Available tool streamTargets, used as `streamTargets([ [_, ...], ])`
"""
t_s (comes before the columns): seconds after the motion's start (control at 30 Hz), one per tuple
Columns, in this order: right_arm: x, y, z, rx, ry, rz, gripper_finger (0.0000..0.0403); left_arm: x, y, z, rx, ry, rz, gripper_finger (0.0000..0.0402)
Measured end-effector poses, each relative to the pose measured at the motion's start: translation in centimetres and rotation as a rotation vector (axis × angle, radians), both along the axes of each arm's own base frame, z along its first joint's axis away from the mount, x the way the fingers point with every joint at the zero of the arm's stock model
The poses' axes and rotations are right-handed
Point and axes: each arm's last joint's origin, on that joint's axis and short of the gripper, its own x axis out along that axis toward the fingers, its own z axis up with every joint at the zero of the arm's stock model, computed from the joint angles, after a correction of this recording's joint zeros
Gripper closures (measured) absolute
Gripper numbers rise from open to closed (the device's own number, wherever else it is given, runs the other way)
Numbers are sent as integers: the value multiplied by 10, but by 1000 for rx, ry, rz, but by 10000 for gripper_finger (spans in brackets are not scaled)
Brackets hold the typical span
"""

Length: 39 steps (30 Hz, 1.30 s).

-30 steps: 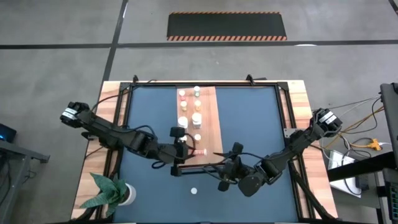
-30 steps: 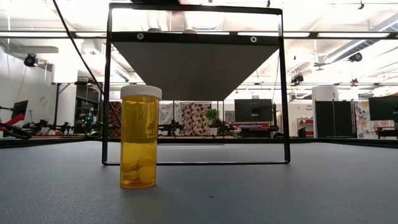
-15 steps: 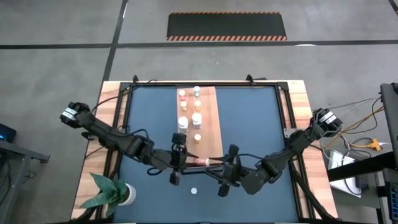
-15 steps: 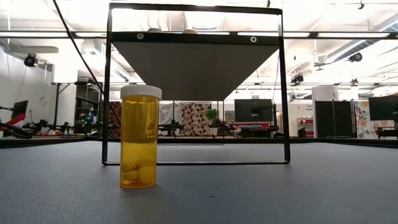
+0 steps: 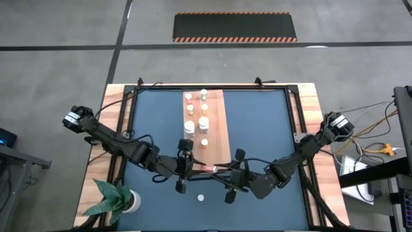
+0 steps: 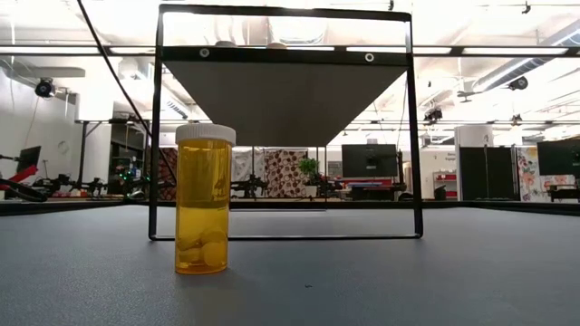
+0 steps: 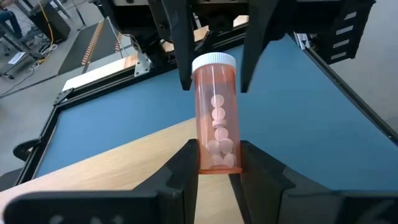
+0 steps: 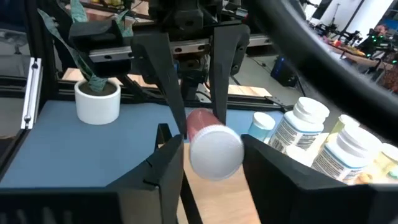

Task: Pick and place medicine bottles onto shelf by color
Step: Put the pink pill bottle on the shelf

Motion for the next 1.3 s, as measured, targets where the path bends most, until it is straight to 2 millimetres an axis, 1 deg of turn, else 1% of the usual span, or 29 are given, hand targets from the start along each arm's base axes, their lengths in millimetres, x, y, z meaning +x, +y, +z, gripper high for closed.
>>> streamTargets([
  [0.13, 0, 0, 0, 0, 0, 0, 286, 0, 0, 0, 0, 0, -2, 318],
  [0.23, 0, 0, 0, 0, 0, -1, 296, 0, 0, 0, -3, -1, -1, 304],
  [0.47, 0, 0, 0, 2, 0, 1, 279, 0, 0, 0, -2, -2, 2, 265],
  [0.57, 0, 0, 0, 12, -2, 0, 280, -1, 1, 0, 5, 10, 4, 250],
  [0.67, -1, 0, 1, 19, -4, -1, 287, -7, 4, -1, 28, 56, 4, 238],
  [0.73, -3, -1, 4, 29, -6, 9, 292, -13, 6, 3, 31, 65, 2, 234],
  [0.83, -5, -7, 15, 83, -13, 44, 294, -24, 8, 9, 34, 78, -5, 233],
  [1.0, 0, -23, 30, 189, 82, 64, 295, -34, 9, 14, 35, 65, -22, 233],
  [1.07, 5, -31, 37, 217, 150, 73, 296, -37, 10, 12, 35, 62, -20, 233],
  [1.2, 14, -50, 48, 312, 329, 95, 296, -44, 15, 1, 70, 88, -7, 233],
  [1.3, 14, -68, 60, 392, 442, 47, 295, -51, 19, 3, 86, 65, 12, 233],
])
